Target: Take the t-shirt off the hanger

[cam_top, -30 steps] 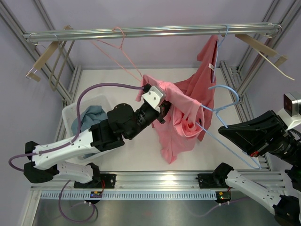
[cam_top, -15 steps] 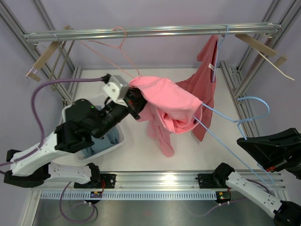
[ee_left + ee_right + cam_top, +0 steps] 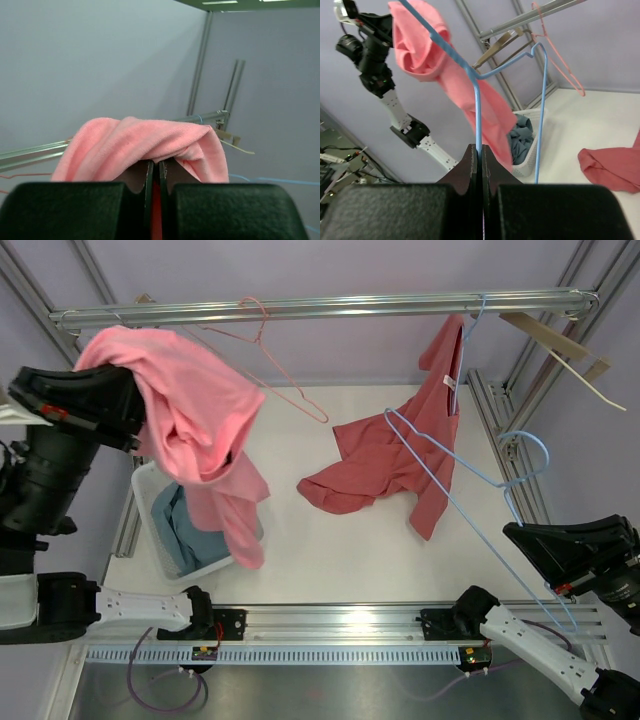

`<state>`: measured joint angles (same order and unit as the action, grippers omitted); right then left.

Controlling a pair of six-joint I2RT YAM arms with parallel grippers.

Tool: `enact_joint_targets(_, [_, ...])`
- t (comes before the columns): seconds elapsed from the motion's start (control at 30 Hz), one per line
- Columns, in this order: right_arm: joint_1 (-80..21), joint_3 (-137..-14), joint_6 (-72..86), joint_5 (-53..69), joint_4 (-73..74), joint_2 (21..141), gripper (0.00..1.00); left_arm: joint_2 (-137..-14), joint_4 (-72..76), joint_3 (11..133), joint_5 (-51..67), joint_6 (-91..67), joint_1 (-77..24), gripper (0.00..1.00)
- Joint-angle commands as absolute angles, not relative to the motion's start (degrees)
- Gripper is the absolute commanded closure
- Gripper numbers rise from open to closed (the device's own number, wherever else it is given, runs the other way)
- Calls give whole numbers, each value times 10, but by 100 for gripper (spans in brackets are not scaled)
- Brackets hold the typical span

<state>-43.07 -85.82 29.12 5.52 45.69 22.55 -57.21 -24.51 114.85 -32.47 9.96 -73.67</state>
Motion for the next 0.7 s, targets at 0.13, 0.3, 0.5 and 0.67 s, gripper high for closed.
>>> enact_joint_targets(0.13, [-428,-822,258,25,433,237,100,-567,-210,1122,-421,191,-737,100])
enact_joint_targets(0.3, [-428,-800,260,76,416,260,100,-523,-124,1023,-453,242,-737,100])
enact_joint_targets(0.5, [-428,-764,271,133,377,292,100,-452,10,837,-513,320,-712,100])
enact_joint_targets(0.67, [-428,-754,267,134,359,317,100,-363,44,675,-542,286,-644,100])
